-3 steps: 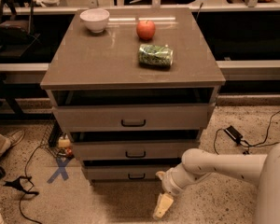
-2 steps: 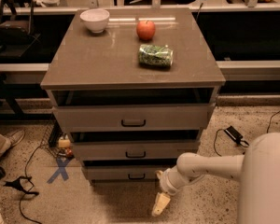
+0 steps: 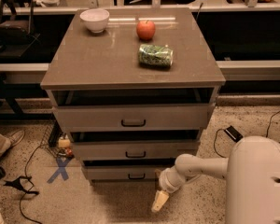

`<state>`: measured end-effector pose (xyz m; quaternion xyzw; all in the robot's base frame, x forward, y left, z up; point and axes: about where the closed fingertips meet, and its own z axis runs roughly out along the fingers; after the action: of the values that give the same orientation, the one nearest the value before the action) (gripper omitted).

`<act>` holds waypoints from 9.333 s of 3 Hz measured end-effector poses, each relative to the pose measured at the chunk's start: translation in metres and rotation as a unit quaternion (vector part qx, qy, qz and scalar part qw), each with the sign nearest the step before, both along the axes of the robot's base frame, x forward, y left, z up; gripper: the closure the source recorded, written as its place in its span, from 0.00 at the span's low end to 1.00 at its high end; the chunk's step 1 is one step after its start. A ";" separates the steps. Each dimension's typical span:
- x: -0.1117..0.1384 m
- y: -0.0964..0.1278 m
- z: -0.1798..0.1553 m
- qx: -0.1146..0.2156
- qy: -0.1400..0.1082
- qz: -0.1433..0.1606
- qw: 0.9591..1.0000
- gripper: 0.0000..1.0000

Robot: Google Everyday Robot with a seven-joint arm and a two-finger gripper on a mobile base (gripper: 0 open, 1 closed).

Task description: Open bottom drawer

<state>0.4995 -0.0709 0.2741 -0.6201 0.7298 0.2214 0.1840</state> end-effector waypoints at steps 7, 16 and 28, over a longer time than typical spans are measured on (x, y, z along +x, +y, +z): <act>0.110 0.014 -0.095 -0.067 -0.119 0.041 0.990 0.00; 0.096 -0.040 -0.116 -0.087 -0.111 -0.033 0.989 0.06; 0.005 -0.119 -0.122 -0.101 -0.029 -0.025 0.994 0.35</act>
Offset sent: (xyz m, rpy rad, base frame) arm 0.0627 -0.0263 -0.0635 -0.1138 -0.2195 0.0680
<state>0.5044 -0.1898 0.1519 -0.6234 0.7578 0.1240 0.1474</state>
